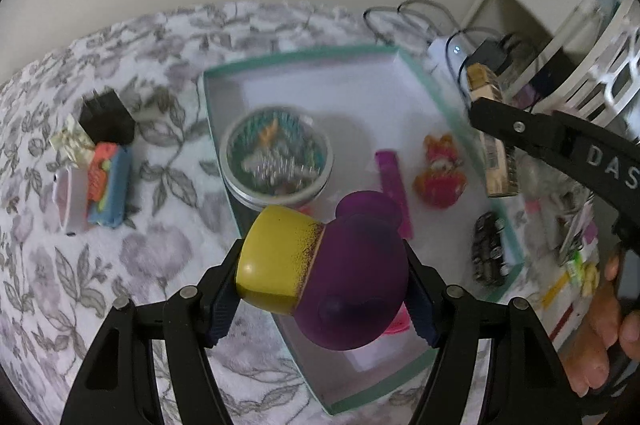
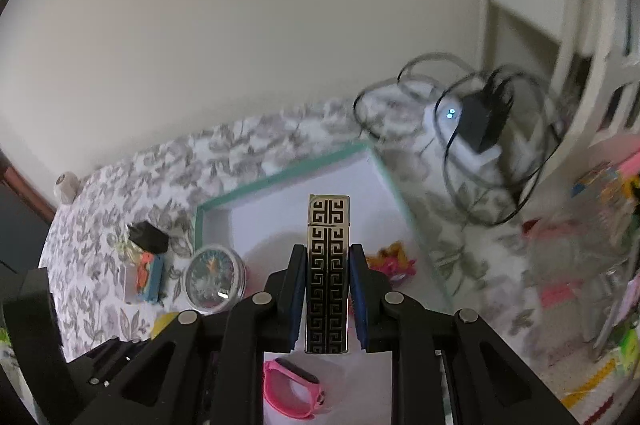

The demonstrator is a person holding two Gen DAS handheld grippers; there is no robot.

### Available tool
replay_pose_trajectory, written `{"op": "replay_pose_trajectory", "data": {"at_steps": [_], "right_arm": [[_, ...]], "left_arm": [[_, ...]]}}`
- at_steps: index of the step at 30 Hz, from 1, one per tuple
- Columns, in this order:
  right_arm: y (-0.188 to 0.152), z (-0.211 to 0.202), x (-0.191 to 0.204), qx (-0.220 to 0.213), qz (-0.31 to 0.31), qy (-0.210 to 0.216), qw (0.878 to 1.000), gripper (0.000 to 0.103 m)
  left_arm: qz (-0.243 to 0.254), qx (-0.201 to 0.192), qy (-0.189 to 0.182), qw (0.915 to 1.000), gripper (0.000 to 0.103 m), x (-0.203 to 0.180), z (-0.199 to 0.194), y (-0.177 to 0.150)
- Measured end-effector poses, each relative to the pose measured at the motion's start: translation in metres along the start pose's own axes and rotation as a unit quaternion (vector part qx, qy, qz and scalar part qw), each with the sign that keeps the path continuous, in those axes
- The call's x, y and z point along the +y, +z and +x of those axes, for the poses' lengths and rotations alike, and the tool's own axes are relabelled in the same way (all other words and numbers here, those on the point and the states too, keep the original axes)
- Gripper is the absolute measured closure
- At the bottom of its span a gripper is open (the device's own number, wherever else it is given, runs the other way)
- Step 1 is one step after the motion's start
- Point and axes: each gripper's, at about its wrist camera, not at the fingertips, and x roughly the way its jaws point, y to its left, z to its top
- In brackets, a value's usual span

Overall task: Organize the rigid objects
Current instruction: 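Lift both held items and carry them over the box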

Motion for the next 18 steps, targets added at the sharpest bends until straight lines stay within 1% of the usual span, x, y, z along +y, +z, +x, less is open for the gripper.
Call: {"op": "replay_pose_trajectory", "data": {"at_steps": [3, 5, 12, 18], "right_arm": [[-0.005, 0.019, 0.006, 0.029, -0.012, 0.001, 1.000, 0.081], [-0.009, 0.030, 0.010, 0.045, -0.021, 0.003, 0.999, 0.081], [-0.024, 0.063, 0.013, 0.100, -0.035, -0.007, 0.994, 0.081], [-0.030, 0.074, 0.012, 0.121, -0.040, -0.016, 0.992, 0.081]], "left_arm": [[-0.002, 0.013, 0.008, 0.9999, 0.031, 0.002, 0.011, -0.003], [0.002, 0.013, 0.020, 0.9997, 0.031, 0.003, 0.014, -0.004], [0.008, 0.013, 0.026, 0.9995, 0.031, 0.001, 0.015, -0.006], [0.006, 0.015, 0.025, 0.9996, 0.030, 0.001, 0.017, -0.004]]}}
